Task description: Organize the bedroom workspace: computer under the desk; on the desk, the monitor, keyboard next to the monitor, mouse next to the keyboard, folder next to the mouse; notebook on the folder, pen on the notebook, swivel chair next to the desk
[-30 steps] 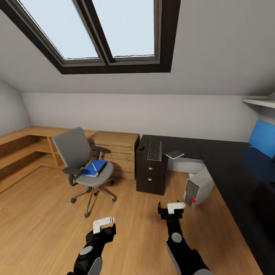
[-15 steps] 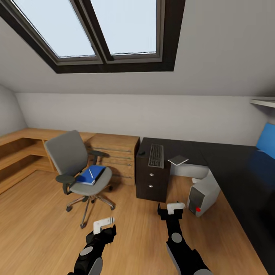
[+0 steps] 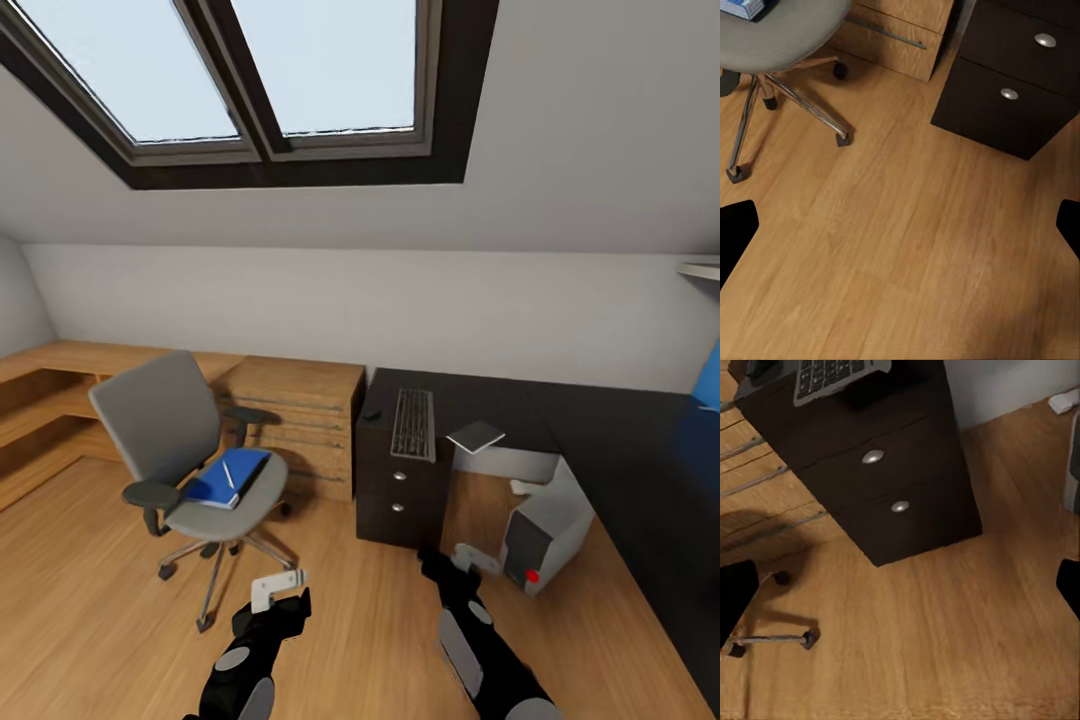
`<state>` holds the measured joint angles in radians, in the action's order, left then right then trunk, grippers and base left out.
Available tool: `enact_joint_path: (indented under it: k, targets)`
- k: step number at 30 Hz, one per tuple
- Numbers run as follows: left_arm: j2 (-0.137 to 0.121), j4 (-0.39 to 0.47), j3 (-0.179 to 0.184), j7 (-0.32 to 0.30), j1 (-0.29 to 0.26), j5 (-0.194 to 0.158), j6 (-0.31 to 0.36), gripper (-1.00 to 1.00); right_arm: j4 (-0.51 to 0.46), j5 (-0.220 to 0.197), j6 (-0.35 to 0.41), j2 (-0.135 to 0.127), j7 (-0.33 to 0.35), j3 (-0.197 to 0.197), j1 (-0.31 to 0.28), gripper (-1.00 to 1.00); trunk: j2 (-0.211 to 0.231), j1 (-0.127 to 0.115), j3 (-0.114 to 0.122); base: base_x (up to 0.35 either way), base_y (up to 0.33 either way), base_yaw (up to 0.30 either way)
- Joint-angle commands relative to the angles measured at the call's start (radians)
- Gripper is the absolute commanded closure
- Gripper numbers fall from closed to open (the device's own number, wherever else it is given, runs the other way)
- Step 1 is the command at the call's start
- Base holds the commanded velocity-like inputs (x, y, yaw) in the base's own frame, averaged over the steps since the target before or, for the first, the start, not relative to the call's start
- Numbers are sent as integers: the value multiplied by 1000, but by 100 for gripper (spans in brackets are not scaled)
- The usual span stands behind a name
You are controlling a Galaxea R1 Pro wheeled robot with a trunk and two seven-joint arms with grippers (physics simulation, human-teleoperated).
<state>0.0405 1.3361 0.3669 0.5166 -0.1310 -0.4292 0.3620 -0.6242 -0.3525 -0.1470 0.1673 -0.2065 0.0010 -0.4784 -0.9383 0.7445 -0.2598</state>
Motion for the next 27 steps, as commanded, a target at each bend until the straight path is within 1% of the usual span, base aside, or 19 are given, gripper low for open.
enact_joint_path:
  k: [1, 2, 3, 4, 5, 6, 7, 9, 12, 13, 17, 18, 27]
  targets:
    - [0, 2, 3, 8, -1, -8, 3, -100, -4, -49, 16, -4, 0, 0, -2, -100, -1, 1, -1, 329, 0, 0]
    - [0, 2, 3, 8, -1, -8, 3, -100, -10, -86, 35, -9, 1, 0, -2, -100, -1, 1, -1, 329, 0, 0]
    - [-1, 3, 4, 8, -1, -8, 3, -100, -24, -158, 71, -24, 2, 0, -5, -100, -1, 1, -1, 329, 0, 0]
    - [-1, 3, 4, 8, -1, -8, 3, -100, -24, -158, 71, -24, 2, 0, -5, -100, -1, 1, -1, 329, 0, 0]
    - [-1, 4, 5, 8, -1, -8, 3, -100, -46, -233, 108, -44, 3, -1, -9, -100, -1, 1, -1, 329, 0, 0]
    - [-1, 4, 5, 7, -1, -8, 3, -100, -59, -271, 125, -56, 3, -1, -11, -100, -1, 1, -1, 329, 0, 0]
    - [-1, 6, 5, 7, -1, -8, 3, -100, -86, -337, 152, -78, 4, -1, -15, -100, -1, 1, -1, 330, 0, 0]
    - [-1, 9, 6, 7, -1, -8, 3, -100, -113, -390, 169, -95, 4, -2, -17, -100, -1, 1, -1, 330, 0, 0]
    - [-1, 19, 7, 6, -1, -8, 4, -100, -145, -447, 184, -110, 4, -4, -19, -100, -1, 1, -1, 329, 0, 0]
    - [-1, 25, 8, 6, -1, -8, 5, -100, -158, -472, 189, -116, 4, -7, -20, -100, -1, 1, -1, 329, 0, 0]
    - [-1, 31, 10, 6, -1, -8, 6, -100, -165, -503, 192, -121, 6, -12, -20, -100, -1, 1, -1, 329, 0, 0]
    - [0, 34, 13, 6, -1, -9, 8, -100, -172, -516, 193, -126, 6, -14, -19, -100, -1, 1, -1, 329, 0, 0]
    - [0, 36, 37, 6, -1, -8, 9, -100, -184, -517, 193, -126, 6, -10, -17, -100, -1, 1, -1, 329, 0, 0]
